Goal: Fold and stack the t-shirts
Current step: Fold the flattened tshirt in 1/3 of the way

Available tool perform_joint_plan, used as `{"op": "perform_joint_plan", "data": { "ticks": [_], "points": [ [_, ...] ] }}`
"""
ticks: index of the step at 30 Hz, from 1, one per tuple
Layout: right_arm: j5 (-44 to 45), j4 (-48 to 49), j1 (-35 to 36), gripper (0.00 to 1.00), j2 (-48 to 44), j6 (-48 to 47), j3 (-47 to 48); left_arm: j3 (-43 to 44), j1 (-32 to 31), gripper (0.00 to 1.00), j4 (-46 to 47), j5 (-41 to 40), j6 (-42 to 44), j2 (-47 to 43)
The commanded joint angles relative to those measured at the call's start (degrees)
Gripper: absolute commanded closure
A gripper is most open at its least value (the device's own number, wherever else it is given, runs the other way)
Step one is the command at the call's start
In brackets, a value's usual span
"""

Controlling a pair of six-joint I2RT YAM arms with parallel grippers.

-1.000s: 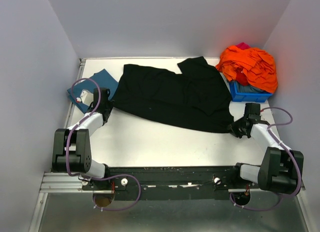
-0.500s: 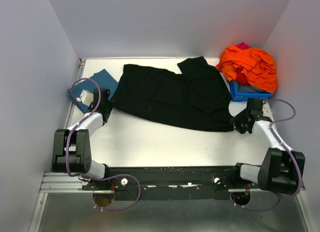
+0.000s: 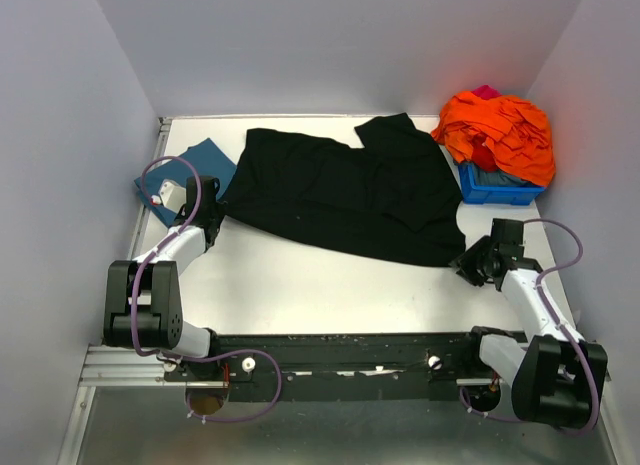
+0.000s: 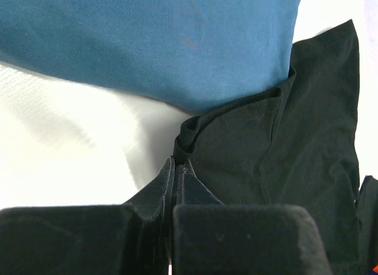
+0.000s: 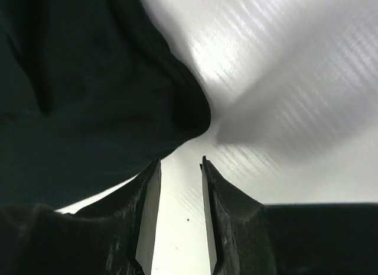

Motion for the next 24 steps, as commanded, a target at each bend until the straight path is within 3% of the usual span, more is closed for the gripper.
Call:
{"op": "perform_joint_plan", "data": {
  "ticks": [1,18,24],
  "points": [
    [-3.4,2.0,0.9,0.59,3.0,1.2,-0.5,0.1,0.4,1.0,-0.4,-2.6,0.6,-1.7],
    [1.8,5.2,1.0,0.56,13.1,3.1,4.3,0.9,0.3,1.0,-0.5,-3.0,0.8,-1.1],
    [2.1,6.6,1.1,0.66,16.1,3.3,4.2,1.0,0.3,1.0,-0.5,-3.1,0.8,-0.5]
  ]
}}
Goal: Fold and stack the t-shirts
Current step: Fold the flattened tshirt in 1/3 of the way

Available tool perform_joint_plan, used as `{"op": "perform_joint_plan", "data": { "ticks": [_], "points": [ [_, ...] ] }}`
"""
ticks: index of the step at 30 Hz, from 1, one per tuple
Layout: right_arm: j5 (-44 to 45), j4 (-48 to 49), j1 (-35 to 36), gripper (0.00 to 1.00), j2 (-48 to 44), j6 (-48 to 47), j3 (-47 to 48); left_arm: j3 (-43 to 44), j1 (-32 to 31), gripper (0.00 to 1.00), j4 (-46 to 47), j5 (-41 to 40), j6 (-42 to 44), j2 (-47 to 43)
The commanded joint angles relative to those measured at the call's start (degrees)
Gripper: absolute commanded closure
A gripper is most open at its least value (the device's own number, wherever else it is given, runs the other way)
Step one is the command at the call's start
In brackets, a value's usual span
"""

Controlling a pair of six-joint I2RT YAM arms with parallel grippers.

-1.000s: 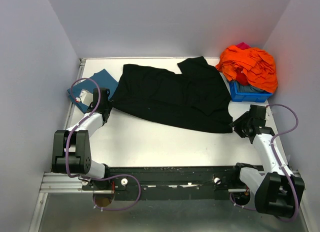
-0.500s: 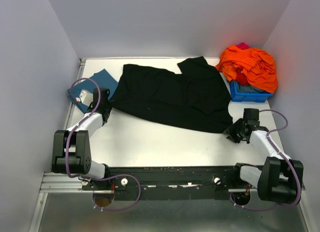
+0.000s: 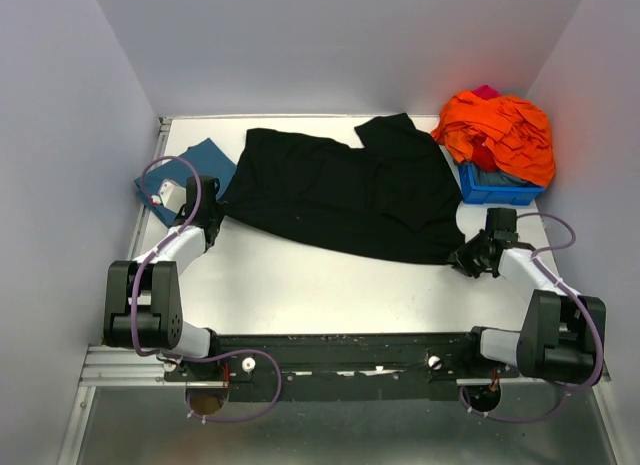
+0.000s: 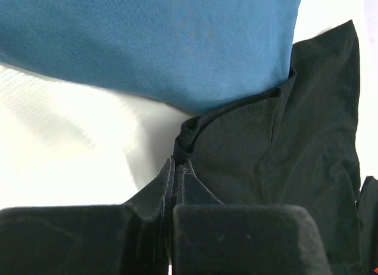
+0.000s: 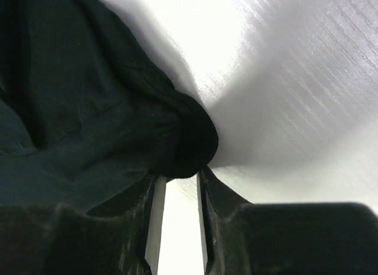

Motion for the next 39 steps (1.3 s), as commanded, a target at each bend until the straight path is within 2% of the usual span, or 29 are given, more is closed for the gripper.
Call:
{"op": "perform_joint_plan", "data": {
  "ticks": [1,4,7,10,14,21,27,32,39],
  "points": [
    [2.8,2.3,0.4,0.69,2.5,0.6,0.6,1.0,0.4,1.0,-0.4,-2.8,0.6,-0.4],
    [3.1,3.1,0.8,0.78,3.0,0.4,0.6,1.1,0.4,1.0,-0.4,-3.0,0.6,-0.3],
    [2.9,3.3,1.0,0.8,3.5,0.3,0.5,1.1,0.3,1.0,-0.4,-3.0,0.6,0.0],
    [1.9,3.5,1.0,0.99,2.6,0.4,0.2,1.1,0.3,1.0,-0.4,-3.0,0.7,-0.1],
    [0.8,3.3,1.0,0.99,-1.4,-0.5,-0.1,1.1,0.3,1.0,-0.4,-3.1,0.9,-0.6],
    [2.2,-4.4,1.0,0.99,-9.3,-2.7,2.7,0.6,0.0,1.0,-2.0,-2.8,0.7,-2.8],
    [3.3,-12.5,1.0,0.99,-9.6,-3.9,6.4,0.8,-1.3,1.0,-5.3,-5.1,0.8,-7.3],
    [0.3,-14.4,0.9,0.99,-10.6,-3.8,8.5,1.3,-3.0,1.0,-9.5,-8.1,0.4,-11.0],
    [0.8,-21.1,1.0,0.99,-11.8,-3.4,19.9,7.7,-3.0,1.0,-16.1,-11.4,0.1,-12.3]
  ]
}}
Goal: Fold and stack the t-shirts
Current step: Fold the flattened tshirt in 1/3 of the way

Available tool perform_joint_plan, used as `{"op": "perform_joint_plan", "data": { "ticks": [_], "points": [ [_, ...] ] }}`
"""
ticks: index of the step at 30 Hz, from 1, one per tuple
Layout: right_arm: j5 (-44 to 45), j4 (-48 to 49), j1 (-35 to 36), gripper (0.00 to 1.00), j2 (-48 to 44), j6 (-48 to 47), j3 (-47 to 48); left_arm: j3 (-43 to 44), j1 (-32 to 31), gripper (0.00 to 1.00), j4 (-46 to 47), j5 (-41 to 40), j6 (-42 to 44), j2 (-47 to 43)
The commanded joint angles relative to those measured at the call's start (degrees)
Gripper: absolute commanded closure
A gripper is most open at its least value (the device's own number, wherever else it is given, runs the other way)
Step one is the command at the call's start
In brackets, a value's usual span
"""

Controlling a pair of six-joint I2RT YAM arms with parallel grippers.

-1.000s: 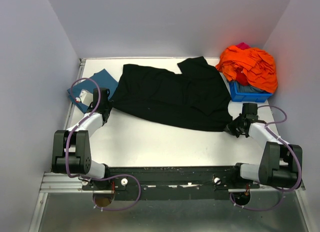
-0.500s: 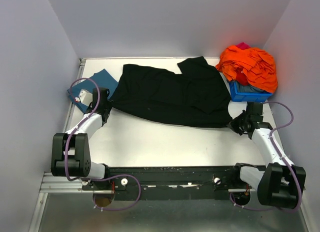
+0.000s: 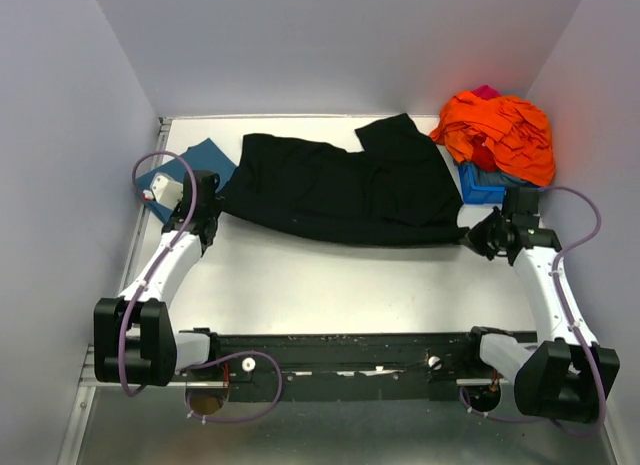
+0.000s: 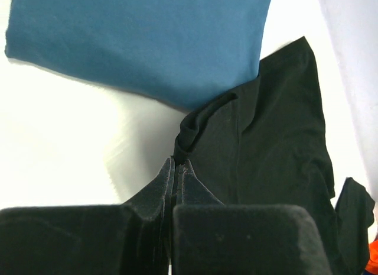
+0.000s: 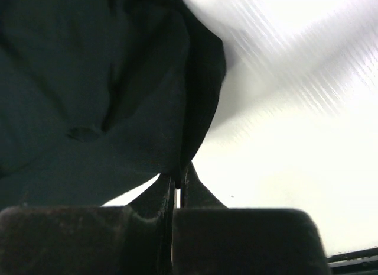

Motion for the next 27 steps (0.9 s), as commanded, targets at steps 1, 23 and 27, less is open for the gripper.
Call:
{"op": "perform_joint_plan", "data": {
  "ticks": [1,23,27],
  "points": [
    [1.4,-6.8,0.1,0.99,-0.9,-0.4,10.6,7.1,0.1,1.0,-6.5,-5.6,0.1,-1.5],
    [2.2,-9.7,0.2,0.99,-1.9,3.4,1.5,-0.3,0.1,1.0,-8.5,-5.5,-1.6,-1.9],
    [1.8,-9.1,0.2,0.99,-1.2,1.3,6.2,1.7,0.1,1.0,-9.0,-6.2,-0.9,-4.6]
  ]
}}
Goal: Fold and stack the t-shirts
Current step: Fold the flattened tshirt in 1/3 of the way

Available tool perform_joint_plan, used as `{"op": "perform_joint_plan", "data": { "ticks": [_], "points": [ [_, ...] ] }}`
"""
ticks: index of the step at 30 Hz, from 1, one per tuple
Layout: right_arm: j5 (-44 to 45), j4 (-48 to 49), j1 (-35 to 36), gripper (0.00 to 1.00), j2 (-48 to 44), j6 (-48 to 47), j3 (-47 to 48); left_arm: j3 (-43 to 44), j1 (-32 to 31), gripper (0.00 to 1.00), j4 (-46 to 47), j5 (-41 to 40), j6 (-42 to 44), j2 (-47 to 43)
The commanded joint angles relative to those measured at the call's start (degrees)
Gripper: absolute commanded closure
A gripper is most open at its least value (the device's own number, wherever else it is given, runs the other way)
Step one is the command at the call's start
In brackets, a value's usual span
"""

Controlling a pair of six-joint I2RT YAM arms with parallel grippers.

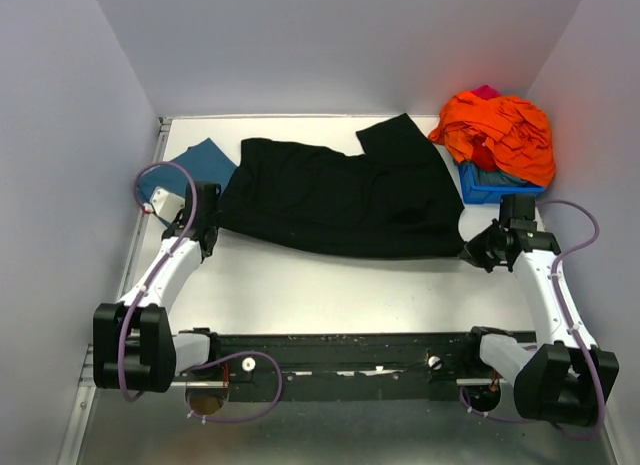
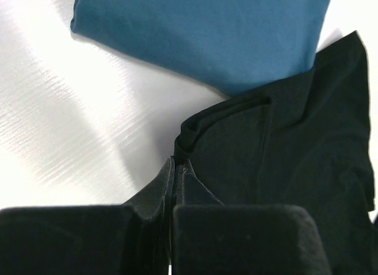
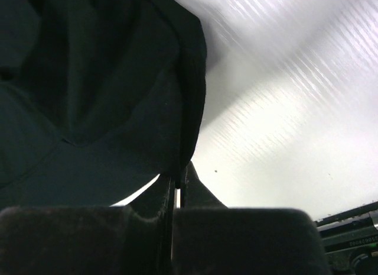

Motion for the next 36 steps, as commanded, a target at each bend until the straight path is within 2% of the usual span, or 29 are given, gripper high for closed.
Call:
{"op": "perform_joint_plan", "data": {
  "ticks": [1,7,13,18,22,30,33,36],
  "points": [
    [0.0,-0.1,0.2,0.99,0.6,-2.7,7.7,4.6,0.2,1.0,-2.1,-4.4,1.2,-4.2],
    [-1.2,-3.7,0.1,0.99,3.6,-3.1,26.6,19.2,0.5,1.0,-9.5,-6.0,3.3,-4.2],
    [-3.6,-6.4,0.1,0.99,-0.6,-4.3,46.0,36.0,0.6,1.0,-15.6,-10.5,8.9,-7.7],
    [1.7,-6.4,0.1,0.99,-2.2,-4.4,57.8,47.3,0.6,1.0,-16.9,-11.0,13.1,-8.2],
    [-1.4,-7.3,0.1,0.99,4.9,-3.8,65.7,56.0,0.6,1.0,-18.9,-11.0,13.4,-0.8],
    [-8.2,-4.1,-1.4,0.99,22.7,-1.7,72.6,69.2,0.7,1.0,-20.7,-5.5,11.2,16.7],
    [-14.2,-3.9,-2.5,0.99,30.2,-1.0,80.3,76.3,0.7,1.0,-21.9,-4.5,11.4,22.0],
    [-19.0,-6.2,-3.6,0.99,37.5,-0.4,92.5,89.3,0.7,1.0,-26.7,-3.9,12.5,28.9]
  ]
}}
